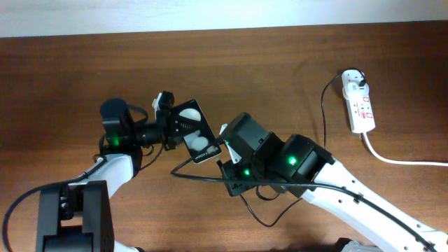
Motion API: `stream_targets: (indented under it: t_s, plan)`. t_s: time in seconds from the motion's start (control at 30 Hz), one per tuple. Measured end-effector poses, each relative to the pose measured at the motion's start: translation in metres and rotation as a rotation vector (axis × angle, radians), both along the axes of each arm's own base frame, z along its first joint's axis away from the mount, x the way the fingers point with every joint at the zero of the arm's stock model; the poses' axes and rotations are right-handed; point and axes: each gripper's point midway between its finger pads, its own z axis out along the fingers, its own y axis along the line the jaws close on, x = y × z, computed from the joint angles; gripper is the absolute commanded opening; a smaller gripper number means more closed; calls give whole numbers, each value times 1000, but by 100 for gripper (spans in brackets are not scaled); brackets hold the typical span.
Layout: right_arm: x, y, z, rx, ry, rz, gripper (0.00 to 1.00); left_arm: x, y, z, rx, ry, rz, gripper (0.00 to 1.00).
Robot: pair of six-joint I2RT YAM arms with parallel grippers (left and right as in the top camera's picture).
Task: Plug charger to phone and switch on socket
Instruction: 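Insert the USB-C plug into the phone's bottom port with the right gripper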
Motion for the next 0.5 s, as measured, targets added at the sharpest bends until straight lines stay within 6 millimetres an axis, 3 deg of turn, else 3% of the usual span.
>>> stream_targets:
  t_s: [0.5]
  plan:
    - [5,18,-7,40,36,0,4,9,1,-2,1,104,55,0]
